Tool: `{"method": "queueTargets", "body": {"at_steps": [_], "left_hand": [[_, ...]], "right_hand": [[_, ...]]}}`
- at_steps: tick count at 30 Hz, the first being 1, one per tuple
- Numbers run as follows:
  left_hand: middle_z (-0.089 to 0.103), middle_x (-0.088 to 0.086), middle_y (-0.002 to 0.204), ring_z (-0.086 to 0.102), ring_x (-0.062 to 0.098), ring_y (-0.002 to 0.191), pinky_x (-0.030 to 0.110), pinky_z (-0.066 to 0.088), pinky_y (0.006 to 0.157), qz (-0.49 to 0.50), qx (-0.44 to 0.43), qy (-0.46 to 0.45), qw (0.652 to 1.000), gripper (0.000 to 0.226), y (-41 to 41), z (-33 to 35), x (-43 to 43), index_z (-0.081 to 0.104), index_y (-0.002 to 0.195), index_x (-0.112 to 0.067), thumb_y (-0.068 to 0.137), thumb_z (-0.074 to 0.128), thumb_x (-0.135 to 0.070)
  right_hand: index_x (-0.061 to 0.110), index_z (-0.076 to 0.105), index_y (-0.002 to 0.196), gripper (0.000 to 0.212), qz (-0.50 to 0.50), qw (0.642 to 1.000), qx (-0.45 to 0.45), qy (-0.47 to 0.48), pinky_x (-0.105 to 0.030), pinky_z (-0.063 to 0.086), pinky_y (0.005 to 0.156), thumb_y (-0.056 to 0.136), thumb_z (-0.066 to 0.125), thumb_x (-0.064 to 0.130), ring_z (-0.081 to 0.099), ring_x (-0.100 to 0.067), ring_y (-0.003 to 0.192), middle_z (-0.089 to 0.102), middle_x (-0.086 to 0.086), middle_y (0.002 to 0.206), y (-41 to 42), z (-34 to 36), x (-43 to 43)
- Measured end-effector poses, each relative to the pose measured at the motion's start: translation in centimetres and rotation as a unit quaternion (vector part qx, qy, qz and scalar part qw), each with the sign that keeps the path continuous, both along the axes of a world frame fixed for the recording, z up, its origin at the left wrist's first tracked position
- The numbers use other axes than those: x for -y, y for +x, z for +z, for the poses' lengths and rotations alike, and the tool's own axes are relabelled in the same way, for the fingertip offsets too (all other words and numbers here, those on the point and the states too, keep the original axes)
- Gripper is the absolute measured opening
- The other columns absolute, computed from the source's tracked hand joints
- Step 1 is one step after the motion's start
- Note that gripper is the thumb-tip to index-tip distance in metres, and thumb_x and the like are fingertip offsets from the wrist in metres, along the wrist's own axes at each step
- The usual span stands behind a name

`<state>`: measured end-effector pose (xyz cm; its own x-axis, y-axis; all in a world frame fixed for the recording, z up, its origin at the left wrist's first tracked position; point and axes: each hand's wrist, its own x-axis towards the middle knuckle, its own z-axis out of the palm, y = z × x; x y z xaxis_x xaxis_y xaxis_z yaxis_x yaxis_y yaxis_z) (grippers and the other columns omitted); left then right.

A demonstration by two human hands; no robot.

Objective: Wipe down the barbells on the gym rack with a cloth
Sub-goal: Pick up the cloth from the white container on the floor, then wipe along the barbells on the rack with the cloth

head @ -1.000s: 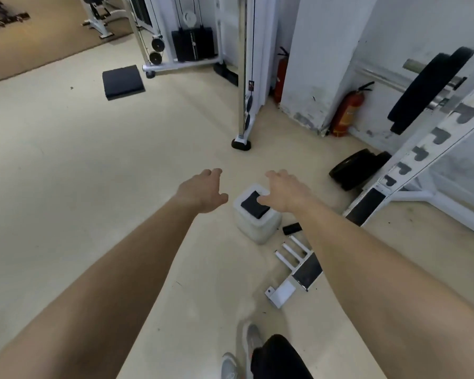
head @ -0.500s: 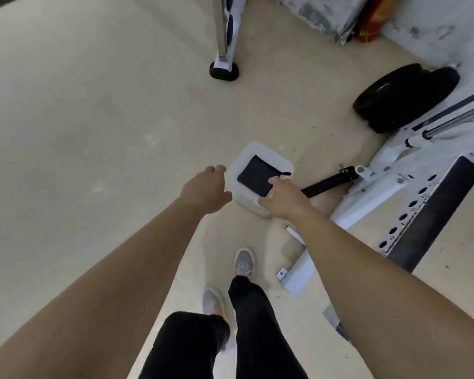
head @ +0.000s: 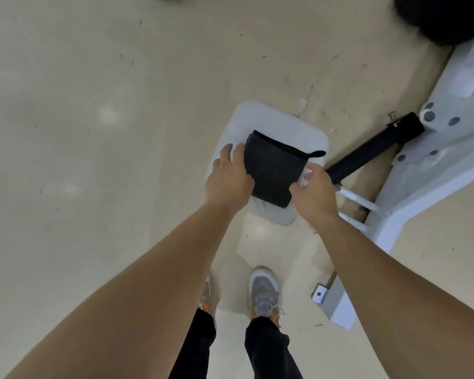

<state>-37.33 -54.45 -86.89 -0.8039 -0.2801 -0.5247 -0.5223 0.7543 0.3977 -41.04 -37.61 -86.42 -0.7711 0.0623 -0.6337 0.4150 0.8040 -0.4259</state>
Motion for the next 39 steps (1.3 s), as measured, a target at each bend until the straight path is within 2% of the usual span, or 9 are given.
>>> {"method": "queueTargets", "body": {"at_steps": [4,6,11,14,17,25,32,36,39], "left_hand": [[0.051,0.002,0.126,0.058,0.024,0.1,0.04,0.056,0.075,0.023,-0.048,0.013,0.998,0.046,-1.1,-3.3,-0.6,0.043,0.139,-0.026,0.094,0.055,-0.024],[0.054,-0.001,0.114,0.059,0.022,0.09,0.035,0.054,0.071,0.03,-0.068,0.007,0.997,0.029,-1.0,-3.4,-0.5,0.052,0.123,-0.025,0.095,0.054,-0.022],[0.052,-0.008,0.094,0.055,0.018,0.077,0.027,0.04,0.062,0.033,-0.076,0.074,0.994,0.028,0.2,-0.4,0.2,0.048,0.109,-0.024,0.086,0.06,-0.014],[0.056,-0.003,0.099,0.058,0.022,0.081,0.03,0.041,0.064,0.019,-0.041,0.115,0.992,0.054,1.4,3.6,0.4,0.039,0.131,-0.027,0.083,0.058,-0.011],[0.058,0.001,0.114,0.061,0.026,0.095,0.033,0.048,0.075,-0.009,0.002,0.12,0.993,0.064,2.9,8.4,0.8,0.037,0.144,-0.034,0.086,0.057,-0.018],[0.054,-0.007,0.113,0.063,0.019,0.079,0.029,0.048,0.061,0.033,-0.082,0.057,0.994,0.019,5.8,27.0,1.5,0.073,0.104,-0.027,0.088,0.064,-0.024],[0.059,-0.013,0.094,0.058,0.011,0.086,0.029,0.048,0.064,-0.025,-0.192,0.11,0.975,0.002,6.6,44.0,1.7,0.064,0.086,-0.026,0.086,0.065,-0.028],[0.058,-0.011,0.073,0.054,0.015,0.068,0.035,0.047,0.061,-0.147,-0.171,0.175,0.959,0.007,6.9,52.3,-0.5,0.05,0.093,-0.024,0.096,0.052,-0.029],[0.057,-0.01,0.075,0.054,0.016,0.069,0.035,0.045,0.062,-0.221,-0.221,0.151,0.938,0.008,6.4,57.9,-3.0,0.049,0.095,-0.025,0.098,0.051,-0.032]], "right_hand": [[0.013,0.05,0.13,0.041,-0.157,0.986,-0.021,-0.052,-0.02,0.039,0.079,0.094,0.064,0.025,0.056,-0.009,0.087,0.065,0.005,0.088,-1.6,-3.2,0.8],[0.013,0.054,0.123,0.036,-0.193,0.979,-0.023,-0.058,-0.016,0.042,0.072,0.092,0.068,0.024,0.057,-0.005,0.08,0.063,0.006,0.085,-1.9,-3.7,1.0],[0.016,0.063,0.122,0.034,-0.25,0.962,0.049,-0.095,-0.032,0.051,0.097,0.088,0.069,0.016,0.062,-0.019,0.103,0.063,0.004,0.098,-2.0,-1.3,1.1],[0.02,0.069,0.107,0.022,-0.279,0.939,0.104,-0.174,-0.04,0.052,0.099,0.091,0.059,0.009,0.063,-0.027,0.107,0.067,-0.006,0.11,-1.0,3.2,1.9],[0.025,0.067,0.086,0.028,-0.273,0.932,0.114,-0.207,-0.036,0.049,0.099,0.092,0.049,0.004,0.061,-0.022,0.095,0.066,-0.003,0.092,0.6,9.5,2.8],[0.02,0.066,0.068,0.038,-0.263,0.926,0.07,-0.262,-0.019,0.046,0.064,0.089,0.045,-0.005,0.053,-0.014,0.068,0.06,0.001,0.068,4.1,30.4,4.0],[0.012,0.062,0.082,0.025,-0.239,0.929,-0.008,-0.284,-0.035,0.047,0.074,0.087,0.045,-0.005,0.051,-0.021,0.074,0.055,-0.005,0.078,6.6,47.0,0.5],[0.025,0.058,0.127,0.054,-0.135,0.948,-0.003,-0.288,-0.038,0.047,0.077,0.086,0.043,-0.007,0.051,-0.024,0.08,0.047,-0.014,0.085,9.1,54.1,-3.2],[0.016,0.066,0.11,0.037,-0.044,0.959,0.014,-0.28,-0.044,0.05,0.078,0.079,0.048,0.004,0.056,-0.021,0.077,0.055,-0.022,0.088,11.4,58.2,-5.8]]}}
